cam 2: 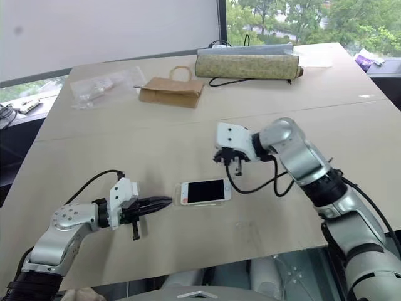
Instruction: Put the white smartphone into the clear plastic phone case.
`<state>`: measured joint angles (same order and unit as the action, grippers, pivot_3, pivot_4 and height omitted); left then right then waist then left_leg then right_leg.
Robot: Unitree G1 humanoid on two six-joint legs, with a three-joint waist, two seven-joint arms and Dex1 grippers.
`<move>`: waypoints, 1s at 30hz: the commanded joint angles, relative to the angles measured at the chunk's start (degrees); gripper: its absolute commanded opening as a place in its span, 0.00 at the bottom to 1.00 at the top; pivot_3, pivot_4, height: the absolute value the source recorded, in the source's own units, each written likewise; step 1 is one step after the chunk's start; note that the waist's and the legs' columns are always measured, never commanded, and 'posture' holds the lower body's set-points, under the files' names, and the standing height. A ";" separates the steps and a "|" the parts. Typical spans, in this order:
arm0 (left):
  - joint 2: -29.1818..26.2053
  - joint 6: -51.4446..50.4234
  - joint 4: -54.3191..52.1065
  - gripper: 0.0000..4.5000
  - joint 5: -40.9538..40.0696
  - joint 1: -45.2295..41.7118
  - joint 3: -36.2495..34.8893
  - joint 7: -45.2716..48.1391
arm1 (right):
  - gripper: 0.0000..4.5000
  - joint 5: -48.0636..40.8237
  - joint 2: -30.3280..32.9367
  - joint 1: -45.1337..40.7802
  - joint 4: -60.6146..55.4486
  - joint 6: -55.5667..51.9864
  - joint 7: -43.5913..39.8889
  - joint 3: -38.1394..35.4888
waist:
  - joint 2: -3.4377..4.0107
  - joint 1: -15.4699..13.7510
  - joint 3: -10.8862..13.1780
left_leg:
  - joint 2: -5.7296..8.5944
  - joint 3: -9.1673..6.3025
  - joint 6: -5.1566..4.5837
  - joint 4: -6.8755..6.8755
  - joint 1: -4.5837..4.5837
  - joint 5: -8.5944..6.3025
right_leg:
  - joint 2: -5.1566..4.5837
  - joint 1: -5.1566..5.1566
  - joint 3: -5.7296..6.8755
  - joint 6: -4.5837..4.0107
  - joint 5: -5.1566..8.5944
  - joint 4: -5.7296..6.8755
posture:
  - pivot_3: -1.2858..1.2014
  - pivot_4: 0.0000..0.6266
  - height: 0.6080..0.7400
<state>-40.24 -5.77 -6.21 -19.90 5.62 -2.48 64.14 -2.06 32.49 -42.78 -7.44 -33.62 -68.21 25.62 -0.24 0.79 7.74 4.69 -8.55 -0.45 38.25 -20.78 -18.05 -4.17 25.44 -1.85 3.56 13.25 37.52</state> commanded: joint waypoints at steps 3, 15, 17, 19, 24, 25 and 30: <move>-0.39 0.43 0.30 0.02 -0.05 0.12 -0.29 0.09 | 0.00 -6.68 -2.63 2.29 -8.66 -6.54 1.14 -2.68 | 0.04 0.48 0.03 | -0.01 0.13 0.00 -0.01 0.04 0.00 | 0.00 0.06 -0.17 0.00 0.00 0.10 | 0.52 0.24 1.00; 0.59 3.06 3.60 0.02 1.00 -0.93 1.10 0.17 | 0.00 -6.36 -15.02 5.66 5.83 1.27 7.77 2.16 | -0.05 0.09 -0.03 | 0.03 0.10 0.01 0.06 0.09 0.01 | 0.01 0.02 -0.13 0.00 -0.01 0.17 | 0.52 0.24 1.00; 0.67 3.51 3.27 0.02 0.93 -0.19 1.00 0.08 | 0.00 -5.00 -14.73 6.58 7.31 2.44 7.86 3.65 | -0.05 0.08 -0.03 | 0.03 0.08 0.01 0.06 0.08 0.01 | 0.01 0.01 -0.10 0.00 0.00 0.16 | 0.52 0.24 1.00; 0.69 3.83 2.89 0.02 0.77 0.52 0.85 -0.01 | 0.00 -3.69 -13.82 7.23 8.11 2.97 7.10 5.47 | -0.05 0.15 -0.04 | 0.03 0.10 0.01 0.07 0.08 0.01 | 0.01 0.00 -0.11 0.00 -0.01 0.13 | 0.52 0.24 1.00; 0.43 4.24 1.95 0.02 0.16 1.99 0.36 -0.22 | 0.00 -1.47 -11.03 7.74 8.68 2.60 4.31 9.72 | -0.02 0.21 -0.13 | 0.02 0.11 0.00 0.04 0.13 0.00 | 0.02 -0.01 -0.14 0.00 0.00 0.13 | 0.52 0.24 1.00; 0.42 4.36 1.91 0.02 0.11 2.18 0.36 -0.28 | 0.00 -0.86 -10.82 7.68 9.16 2.72 4.25 10.51 | -0.03 0.21 -0.16 | 0.02 0.12 0.00 0.04 0.14 0.00 | 0.02 -0.03 -0.14 0.00 0.00 0.12 | 0.52 0.24 1.00; 0.93 5.71 3.92 0.02 0.53 1.79 1.01 -0.44 | 0.00 1.78 -11.44 7.23 12.17 3.90 5.28 12.82 | -0.01 0.29 -0.31 | 0.01 0.13 -0.01 -0.01 0.44 0.00 | 0.04 -0.29 -0.15 0.00 0.00 0.09 | 0.52 0.24 1.00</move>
<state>-39.45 -0.51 -3.45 -19.85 6.83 -1.79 63.36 -4.02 19.99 -37.21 1.08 -28.79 -62.83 34.19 -0.25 1.08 7.44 4.71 -8.42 -0.46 38.20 -20.25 -18.06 -4.13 25.08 -2.01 3.56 13.25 37.60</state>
